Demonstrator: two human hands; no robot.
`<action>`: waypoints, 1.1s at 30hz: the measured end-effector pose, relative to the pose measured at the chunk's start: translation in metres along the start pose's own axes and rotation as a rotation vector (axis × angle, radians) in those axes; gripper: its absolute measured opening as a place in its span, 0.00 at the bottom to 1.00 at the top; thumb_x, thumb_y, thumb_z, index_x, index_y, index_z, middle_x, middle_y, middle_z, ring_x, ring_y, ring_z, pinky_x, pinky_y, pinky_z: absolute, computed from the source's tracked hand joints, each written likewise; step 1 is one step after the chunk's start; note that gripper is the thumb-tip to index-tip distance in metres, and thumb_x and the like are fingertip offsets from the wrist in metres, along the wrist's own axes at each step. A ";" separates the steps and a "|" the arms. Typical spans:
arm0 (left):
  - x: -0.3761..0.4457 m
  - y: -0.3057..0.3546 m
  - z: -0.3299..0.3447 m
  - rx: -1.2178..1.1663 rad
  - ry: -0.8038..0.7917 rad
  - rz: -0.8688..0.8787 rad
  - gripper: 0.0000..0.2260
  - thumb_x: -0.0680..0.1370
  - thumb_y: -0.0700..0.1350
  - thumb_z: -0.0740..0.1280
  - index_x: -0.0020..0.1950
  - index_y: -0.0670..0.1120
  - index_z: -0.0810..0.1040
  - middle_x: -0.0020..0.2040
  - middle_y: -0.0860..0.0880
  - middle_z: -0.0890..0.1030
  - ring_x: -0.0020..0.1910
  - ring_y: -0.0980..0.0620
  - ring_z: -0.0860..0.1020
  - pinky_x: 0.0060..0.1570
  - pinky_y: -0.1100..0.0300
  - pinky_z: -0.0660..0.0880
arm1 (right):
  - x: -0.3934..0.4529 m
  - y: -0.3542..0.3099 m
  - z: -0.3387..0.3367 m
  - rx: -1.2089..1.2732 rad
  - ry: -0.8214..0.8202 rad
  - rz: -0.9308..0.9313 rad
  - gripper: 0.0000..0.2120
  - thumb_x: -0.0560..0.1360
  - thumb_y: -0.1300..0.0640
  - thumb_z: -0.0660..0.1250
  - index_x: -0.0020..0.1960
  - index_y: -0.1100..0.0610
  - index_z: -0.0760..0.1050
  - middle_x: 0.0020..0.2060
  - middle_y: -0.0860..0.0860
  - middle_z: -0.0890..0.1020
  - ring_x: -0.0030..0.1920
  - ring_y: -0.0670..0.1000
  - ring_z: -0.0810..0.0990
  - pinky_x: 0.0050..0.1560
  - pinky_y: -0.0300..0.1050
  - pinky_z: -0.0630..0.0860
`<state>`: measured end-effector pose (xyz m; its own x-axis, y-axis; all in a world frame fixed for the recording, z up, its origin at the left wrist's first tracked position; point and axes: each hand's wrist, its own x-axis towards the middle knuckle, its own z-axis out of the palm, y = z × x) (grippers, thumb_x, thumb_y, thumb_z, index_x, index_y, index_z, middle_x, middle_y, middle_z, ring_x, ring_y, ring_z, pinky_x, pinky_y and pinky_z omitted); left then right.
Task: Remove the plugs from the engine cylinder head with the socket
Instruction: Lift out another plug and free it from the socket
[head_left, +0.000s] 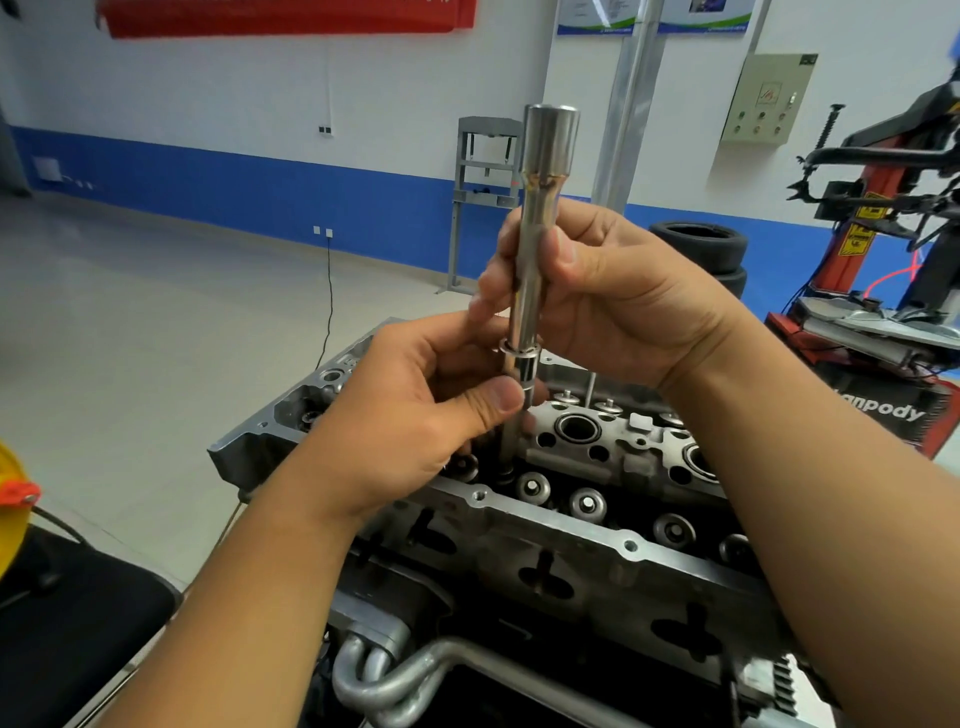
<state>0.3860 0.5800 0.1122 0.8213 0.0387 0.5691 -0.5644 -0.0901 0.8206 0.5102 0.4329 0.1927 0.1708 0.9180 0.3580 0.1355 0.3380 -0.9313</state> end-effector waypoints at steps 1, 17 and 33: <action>0.000 -0.002 0.000 -0.012 0.039 0.006 0.15 0.73 0.41 0.75 0.60 0.49 0.82 0.48 0.47 0.89 0.49 0.47 0.88 0.45 0.60 0.83 | 0.000 0.000 0.000 0.000 -0.009 0.006 0.12 0.74 0.52 0.77 0.55 0.56 0.84 0.48 0.53 0.87 0.51 0.53 0.86 0.62 0.59 0.75; 0.000 -0.004 0.000 0.105 0.062 0.022 0.14 0.72 0.43 0.77 0.57 0.53 0.83 0.48 0.46 0.88 0.47 0.45 0.88 0.46 0.59 0.83 | -0.001 -0.001 0.002 -0.025 0.007 -0.010 0.16 0.71 0.52 0.79 0.53 0.59 0.81 0.46 0.56 0.87 0.49 0.57 0.85 0.59 0.57 0.78; -0.001 -0.006 0.004 0.090 0.131 0.016 0.18 0.68 0.50 0.79 0.55 0.46 0.83 0.45 0.46 0.88 0.46 0.47 0.88 0.49 0.56 0.84 | -0.001 -0.001 0.003 -0.030 -0.002 0.024 0.15 0.71 0.51 0.79 0.54 0.56 0.84 0.46 0.54 0.87 0.49 0.54 0.84 0.60 0.57 0.77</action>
<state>0.3890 0.5770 0.1069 0.7911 0.1653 0.5889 -0.5627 -0.1805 0.8067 0.5075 0.4324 0.1933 0.1726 0.9262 0.3351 0.1610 0.3091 -0.9373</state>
